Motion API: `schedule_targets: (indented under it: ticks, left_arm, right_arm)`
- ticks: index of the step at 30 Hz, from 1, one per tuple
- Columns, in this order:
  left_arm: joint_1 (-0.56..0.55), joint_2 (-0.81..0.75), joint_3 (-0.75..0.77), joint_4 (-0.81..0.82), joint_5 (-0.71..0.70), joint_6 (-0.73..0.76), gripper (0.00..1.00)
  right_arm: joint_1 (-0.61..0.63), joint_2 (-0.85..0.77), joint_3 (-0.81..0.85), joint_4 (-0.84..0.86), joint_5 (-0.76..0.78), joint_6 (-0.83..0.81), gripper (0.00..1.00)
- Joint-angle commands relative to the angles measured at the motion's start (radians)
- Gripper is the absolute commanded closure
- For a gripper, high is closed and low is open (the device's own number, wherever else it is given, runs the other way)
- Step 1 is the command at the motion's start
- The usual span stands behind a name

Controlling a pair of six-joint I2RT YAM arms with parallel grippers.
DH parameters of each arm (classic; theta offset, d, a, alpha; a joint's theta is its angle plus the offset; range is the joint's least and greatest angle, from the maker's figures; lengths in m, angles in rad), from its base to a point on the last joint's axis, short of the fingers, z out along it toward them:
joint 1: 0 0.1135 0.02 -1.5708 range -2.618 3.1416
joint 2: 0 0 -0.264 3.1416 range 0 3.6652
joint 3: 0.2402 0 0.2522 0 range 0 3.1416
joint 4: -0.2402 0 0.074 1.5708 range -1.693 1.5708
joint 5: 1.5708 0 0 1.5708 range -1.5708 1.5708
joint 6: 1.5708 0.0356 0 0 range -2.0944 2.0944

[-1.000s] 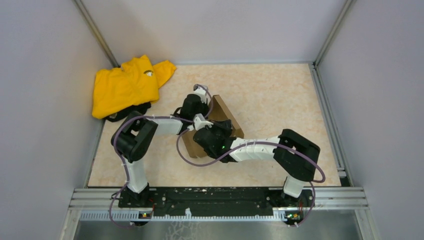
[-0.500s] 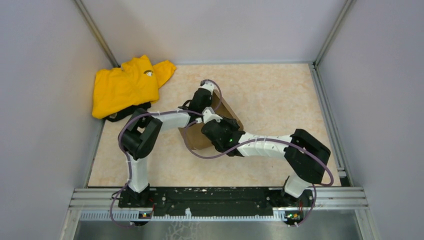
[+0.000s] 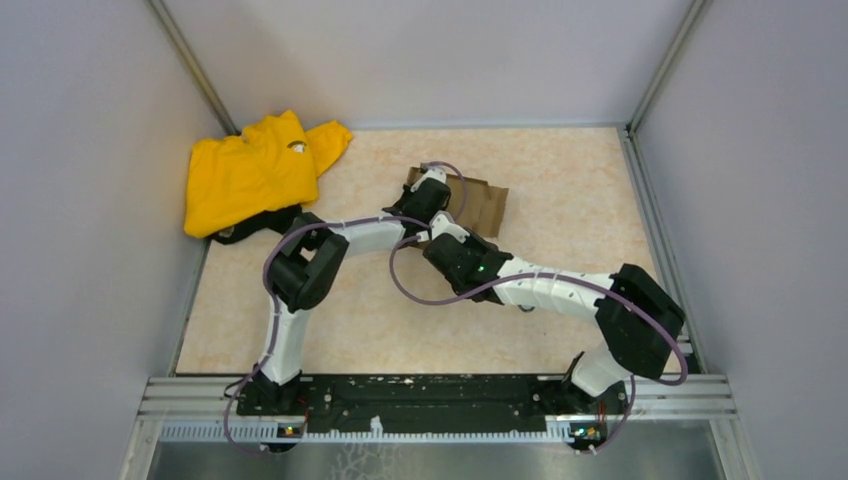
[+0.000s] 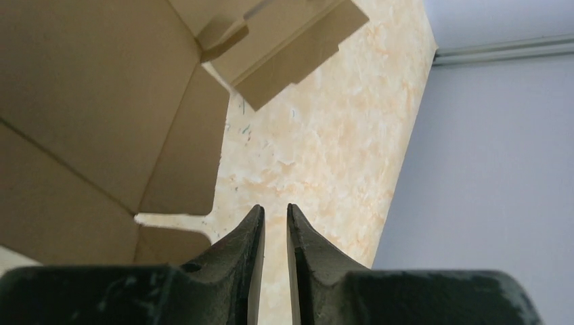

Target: Fold the paper box

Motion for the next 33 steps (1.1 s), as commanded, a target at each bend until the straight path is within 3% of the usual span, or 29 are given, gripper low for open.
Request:
schedule_targets:
  ticks: [1,21,33]
  left_arm:
    - [-0.115,0.104,0.011,-0.193,-0.049,0.022,0.96]
    - [-0.120,0.106,-0.007,-0.190,-0.043,0.028,0.96]
    - [-0.120,0.065,-0.072,-0.137,0.010,0.022,0.96]
  right_arm:
    - [0.009,-0.028,0.068,0.156,-0.110,0.030,0.81]
    - [-0.009,-0.016,0.114,0.128,-0.146,0.041,0.81]
    - [-0.185,-0.134,0.193,0.083,-0.439,0.192,0.75]
